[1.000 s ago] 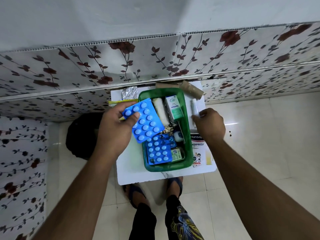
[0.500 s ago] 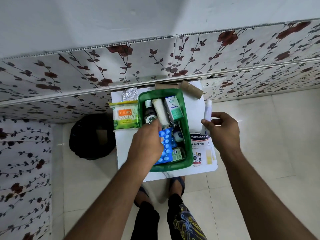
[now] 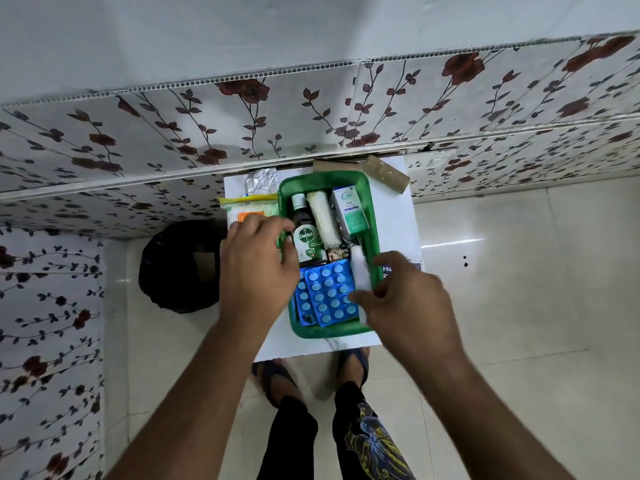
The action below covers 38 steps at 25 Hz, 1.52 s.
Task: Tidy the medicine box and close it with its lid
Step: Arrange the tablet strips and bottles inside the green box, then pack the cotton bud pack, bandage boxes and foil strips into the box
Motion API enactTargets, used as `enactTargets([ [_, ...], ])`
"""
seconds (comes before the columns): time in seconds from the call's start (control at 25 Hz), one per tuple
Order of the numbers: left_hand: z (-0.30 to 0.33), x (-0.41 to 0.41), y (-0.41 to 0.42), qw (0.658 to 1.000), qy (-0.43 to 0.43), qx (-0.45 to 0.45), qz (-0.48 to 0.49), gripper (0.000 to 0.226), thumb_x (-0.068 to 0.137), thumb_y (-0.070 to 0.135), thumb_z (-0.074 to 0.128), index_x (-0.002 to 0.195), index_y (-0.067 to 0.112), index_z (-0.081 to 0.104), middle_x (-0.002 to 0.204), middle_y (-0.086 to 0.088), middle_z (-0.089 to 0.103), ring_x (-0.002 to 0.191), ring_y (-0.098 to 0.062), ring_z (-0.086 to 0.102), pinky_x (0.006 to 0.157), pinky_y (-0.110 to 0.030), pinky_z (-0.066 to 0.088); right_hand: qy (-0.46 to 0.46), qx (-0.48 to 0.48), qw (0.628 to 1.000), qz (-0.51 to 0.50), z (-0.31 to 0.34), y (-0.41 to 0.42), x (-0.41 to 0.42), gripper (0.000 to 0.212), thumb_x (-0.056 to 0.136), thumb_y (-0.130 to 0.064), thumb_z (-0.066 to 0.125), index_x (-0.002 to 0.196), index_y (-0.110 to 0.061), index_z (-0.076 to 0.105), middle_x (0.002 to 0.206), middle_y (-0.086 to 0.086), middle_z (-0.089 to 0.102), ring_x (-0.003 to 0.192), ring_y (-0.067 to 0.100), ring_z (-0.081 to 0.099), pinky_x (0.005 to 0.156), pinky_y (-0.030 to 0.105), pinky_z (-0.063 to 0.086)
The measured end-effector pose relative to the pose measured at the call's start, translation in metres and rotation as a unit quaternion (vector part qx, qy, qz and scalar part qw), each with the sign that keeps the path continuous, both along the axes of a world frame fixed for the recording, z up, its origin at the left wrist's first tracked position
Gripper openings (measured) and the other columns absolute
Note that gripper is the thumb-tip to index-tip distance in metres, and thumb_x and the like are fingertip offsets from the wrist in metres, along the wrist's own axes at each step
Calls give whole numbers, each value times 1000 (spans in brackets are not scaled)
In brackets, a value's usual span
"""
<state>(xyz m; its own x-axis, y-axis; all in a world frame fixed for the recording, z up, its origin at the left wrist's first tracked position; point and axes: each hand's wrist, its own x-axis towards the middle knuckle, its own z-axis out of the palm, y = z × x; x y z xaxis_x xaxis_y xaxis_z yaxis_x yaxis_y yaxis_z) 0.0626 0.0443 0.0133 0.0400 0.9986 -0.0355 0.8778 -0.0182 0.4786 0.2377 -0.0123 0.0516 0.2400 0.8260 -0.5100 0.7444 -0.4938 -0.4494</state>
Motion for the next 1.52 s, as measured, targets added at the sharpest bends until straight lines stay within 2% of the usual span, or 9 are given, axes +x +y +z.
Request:
enactTargets([
  [0.2,-8,-34,-9,997,-62,0,45,21,82,8,59,98,15,71,99,-6,63,94,-29,58,82,-35,46,-150,-27,978,144,-21,4,-30,27,87,-14,62,106,-17,44,93,7,69,87,30,68,60,30,34],
  [0.52,-22,-53,-24,993,-108,-31,44,17,85,8,59,94,17,71,98,1,61,88,-21,61,73,-34,50,-164,-31,971,171,-33,5,-35,22,87,-9,59,105,-13,48,97,8,69,87,28,70,60,29,39],
  [0.64,-21,-59,-24,990,-128,-44,48,18,86,5,60,93,17,71,93,8,59,73,-3,57,66,-26,46,-152,41,979,127,-20,6,-26,14,87,-19,59,99,-18,54,88,5,72,79,31,68,58,29,39],
  [0.8,-20,-69,-21,988,-137,-54,39,20,85,1,60,93,15,72,90,5,62,73,-3,60,65,-25,48,-73,163,981,-77,-12,8,27,9,87,-24,62,95,-24,66,78,-7,71,62,20,64,60,29,48],
  [0.88,-22,-68,-20,985,-146,-69,54,21,85,0,59,92,15,72,90,3,64,74,-7,62,67,-29,51,-37,83,988,-126,-37,5,59,14,85,-26,65,98,-27,66,86,-5,72,71,20,66,66,31,50],
  [1.0,-29,-60,-17,980,-164,-89,69,23,86,-1,59,90,18,71,91,3,66,73,-8,63,67,-30,52,-63,-39,993,-89,-77,-5,79,38,79,-39,74,113,-27,61,104,-2,68,88,20,65,74,33,50],
  [1.2,-39,-50,-18,978,-168,-101,76,24,86,-1,59,88,20,70,92,5,68,76,0,60,65,-9,43,-65,-75,988,-120,-108,-12,76,77,62,-47,85,125,-24,48,112,3,61,100,25,63,81,40,52],
  [1.4,-41,-48,-19,976,-173,-100,86,26,87,-1,59,87,23,69,91,5,68,75,2,59,64,-6,42,5,-48,976,-212,-111,-11,85,56,68,-28,85,114,-21,55,89,-1,70,82,21,65,62,30,44],
  [1.52,-43,-52,-16,970,-192,-86,122,29,84,-1,62,97,25,67,97,1,67,74,-4,61,74,-23,53,36,-28,970,-239,-105,-9,96,30,72,-20,82,95,-18,63,77,-4,68,76,19,66,57,24,40],
])
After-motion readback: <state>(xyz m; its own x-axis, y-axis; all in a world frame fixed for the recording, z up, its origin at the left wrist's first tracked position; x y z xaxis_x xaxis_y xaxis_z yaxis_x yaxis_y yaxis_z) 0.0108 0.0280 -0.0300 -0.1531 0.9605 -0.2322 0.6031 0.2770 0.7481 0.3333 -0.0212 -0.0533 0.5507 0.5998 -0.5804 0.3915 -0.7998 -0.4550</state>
